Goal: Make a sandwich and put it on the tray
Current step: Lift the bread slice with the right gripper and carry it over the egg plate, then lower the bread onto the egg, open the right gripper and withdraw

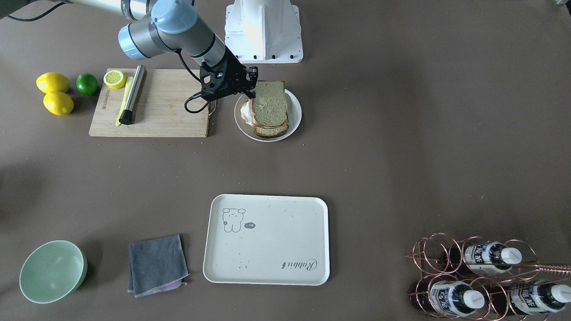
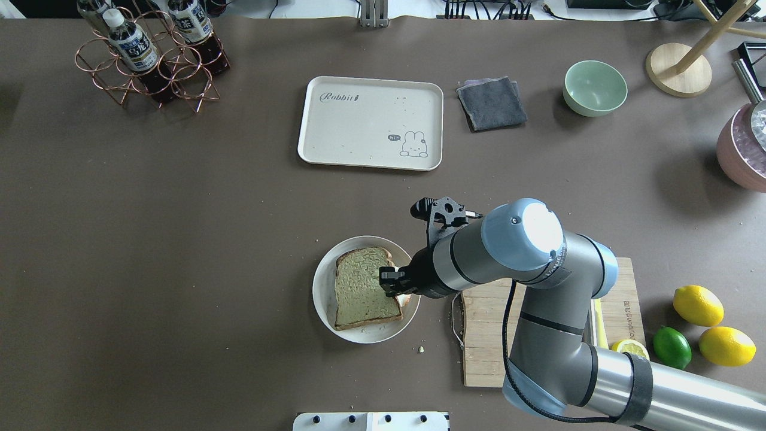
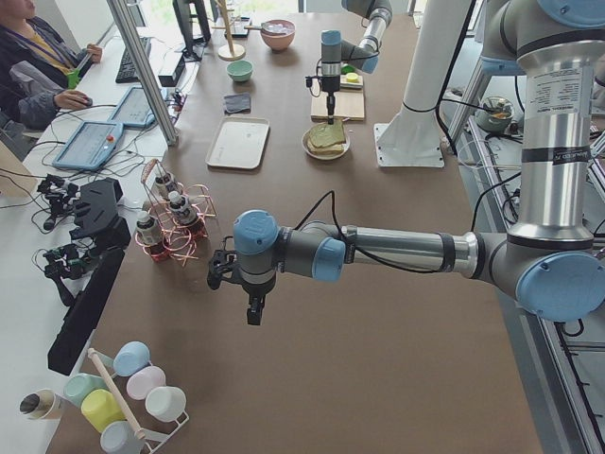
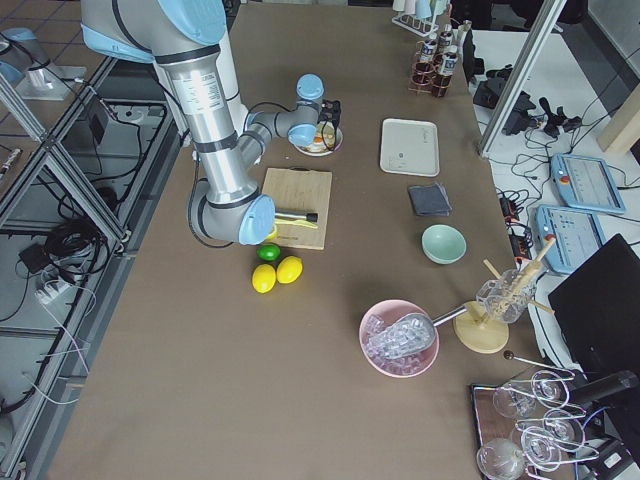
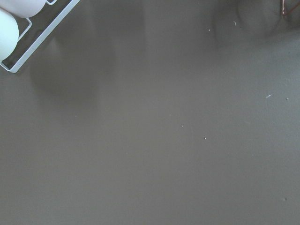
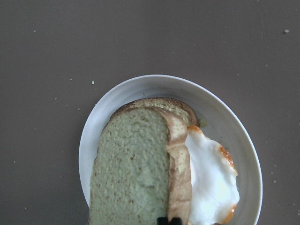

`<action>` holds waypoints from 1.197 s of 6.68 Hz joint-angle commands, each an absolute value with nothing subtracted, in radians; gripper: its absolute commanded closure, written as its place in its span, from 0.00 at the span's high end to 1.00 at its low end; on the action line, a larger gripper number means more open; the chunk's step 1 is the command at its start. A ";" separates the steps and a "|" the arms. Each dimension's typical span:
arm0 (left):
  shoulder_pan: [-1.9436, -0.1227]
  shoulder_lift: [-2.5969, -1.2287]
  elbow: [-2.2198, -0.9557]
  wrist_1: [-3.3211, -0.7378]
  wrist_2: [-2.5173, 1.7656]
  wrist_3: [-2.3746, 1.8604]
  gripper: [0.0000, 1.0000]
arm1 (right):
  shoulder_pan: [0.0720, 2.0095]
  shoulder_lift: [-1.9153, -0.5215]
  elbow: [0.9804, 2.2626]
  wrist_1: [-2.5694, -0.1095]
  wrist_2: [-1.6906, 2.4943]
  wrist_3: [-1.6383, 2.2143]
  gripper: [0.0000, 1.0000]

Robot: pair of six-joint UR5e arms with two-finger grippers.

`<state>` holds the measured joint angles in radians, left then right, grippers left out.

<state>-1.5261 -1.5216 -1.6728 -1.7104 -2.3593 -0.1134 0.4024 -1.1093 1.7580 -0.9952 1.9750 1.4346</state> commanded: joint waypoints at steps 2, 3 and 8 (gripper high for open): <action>-1.526 -1.520 -1.671 -1.710 -2.359 -0.114 0.98 | 0.380 -1.120 1.717 -0.894 1.974 1.440 0.12; -1.526 -1.520 -1.672 -1.710 -2.359 -0.114 0.98 | 0.388 -1.121 1.718 -0.894 1.976 1.437 0.29; -1.519 -1.534 -1.684 -1.726 -2.361 -0.221 0.98 | 0.478 -1.127 1.724 -0.913 1.997 1.443 0.99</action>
<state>-1.5245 -1.5236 -1.6773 -1.7170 -2.3597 -0.1446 0.4468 -1.1252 1.7194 -0.9037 1.9930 1.4377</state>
